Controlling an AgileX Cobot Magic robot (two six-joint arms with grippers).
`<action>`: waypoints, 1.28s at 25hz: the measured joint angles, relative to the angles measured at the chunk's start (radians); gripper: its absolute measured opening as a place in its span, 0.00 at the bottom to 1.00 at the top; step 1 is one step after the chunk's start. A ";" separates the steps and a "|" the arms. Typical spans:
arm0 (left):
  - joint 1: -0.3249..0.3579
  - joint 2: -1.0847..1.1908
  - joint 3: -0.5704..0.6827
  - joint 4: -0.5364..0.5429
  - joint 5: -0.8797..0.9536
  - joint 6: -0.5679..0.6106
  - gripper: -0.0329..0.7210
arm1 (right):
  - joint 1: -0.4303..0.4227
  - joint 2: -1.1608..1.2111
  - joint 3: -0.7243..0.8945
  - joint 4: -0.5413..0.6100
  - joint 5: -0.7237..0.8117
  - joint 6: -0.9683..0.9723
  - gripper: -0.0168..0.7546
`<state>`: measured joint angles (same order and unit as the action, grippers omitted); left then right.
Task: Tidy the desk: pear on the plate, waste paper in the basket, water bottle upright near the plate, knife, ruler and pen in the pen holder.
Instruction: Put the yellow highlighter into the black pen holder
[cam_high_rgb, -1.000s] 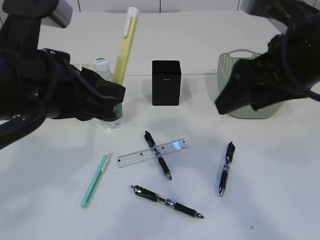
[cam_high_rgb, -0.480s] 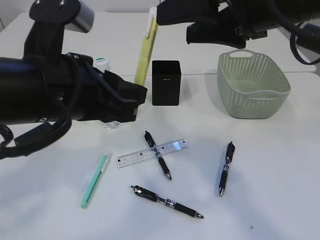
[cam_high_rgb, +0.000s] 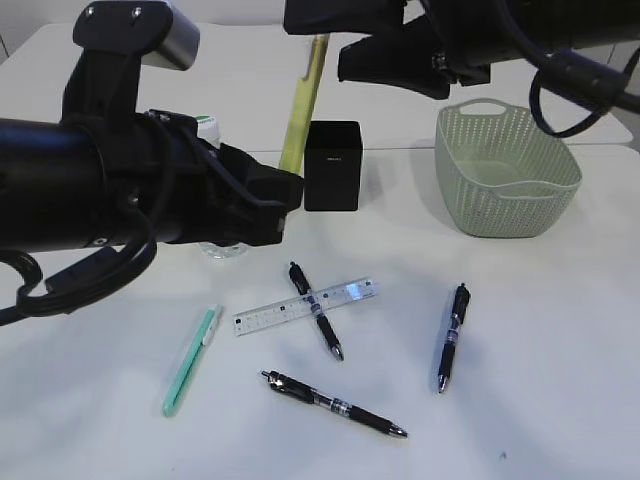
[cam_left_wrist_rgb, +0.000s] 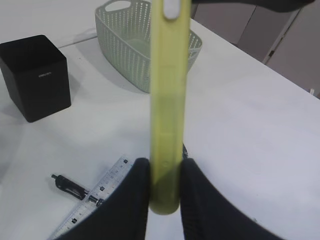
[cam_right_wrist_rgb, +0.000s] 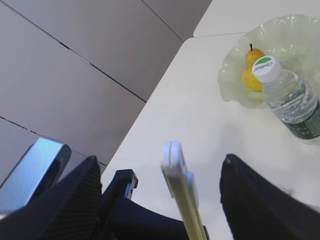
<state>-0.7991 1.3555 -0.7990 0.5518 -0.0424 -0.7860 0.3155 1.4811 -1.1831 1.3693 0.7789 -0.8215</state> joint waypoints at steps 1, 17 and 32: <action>0.000 0.000 0.000 0.000 0.000 0.000 0.20 | 0.000 0.005 0.000 0.019 0.000 -0.012 0.73; 0.000 0.001 0.000 0.000 -0.006 0.000 0.20 | 0.034 0.029 0.000 0.054 -0.009 -0.069 0.46; 0.000 0.001 0.000 -0.004 -0.008 -0.002 0.20 | 0.069 0.029 0.000 0.048 -0.077 -0.092 0.29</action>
<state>-0.7991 1.3564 -0.7990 0.5477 -0.0505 -0.7878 0.3850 1.5099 -1.1831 1.4174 0.7014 -0.9139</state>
